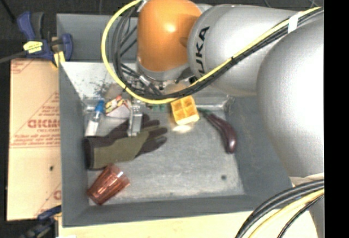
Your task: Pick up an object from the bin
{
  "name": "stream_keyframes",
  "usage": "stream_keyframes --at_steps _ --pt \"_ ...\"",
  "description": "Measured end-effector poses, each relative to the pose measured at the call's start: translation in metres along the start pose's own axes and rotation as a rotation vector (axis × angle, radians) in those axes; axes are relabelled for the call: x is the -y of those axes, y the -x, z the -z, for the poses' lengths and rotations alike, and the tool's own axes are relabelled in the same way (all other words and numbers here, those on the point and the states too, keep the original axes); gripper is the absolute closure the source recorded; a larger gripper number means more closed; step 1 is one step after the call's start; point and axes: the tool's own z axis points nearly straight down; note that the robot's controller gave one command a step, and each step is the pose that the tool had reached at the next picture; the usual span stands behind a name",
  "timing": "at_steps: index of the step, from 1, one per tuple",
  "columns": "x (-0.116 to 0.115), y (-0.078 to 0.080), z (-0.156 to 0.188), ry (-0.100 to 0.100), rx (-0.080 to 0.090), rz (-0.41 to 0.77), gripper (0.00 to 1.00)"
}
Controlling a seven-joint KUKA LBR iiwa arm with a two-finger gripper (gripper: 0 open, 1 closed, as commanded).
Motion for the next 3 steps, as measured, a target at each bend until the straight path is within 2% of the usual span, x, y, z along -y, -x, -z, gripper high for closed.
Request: stream_keyframes --at_steps 1,2,3 --pt "0.001 0.001 0.005 0.001 0.006 -0.003 0.00" --pt "-0.004 -0.007 -0.024 0.001 0.015 0.041 0.00" --pt "-0.012 -0.021 -0.079 0.000 0.011 0.089 0.00"
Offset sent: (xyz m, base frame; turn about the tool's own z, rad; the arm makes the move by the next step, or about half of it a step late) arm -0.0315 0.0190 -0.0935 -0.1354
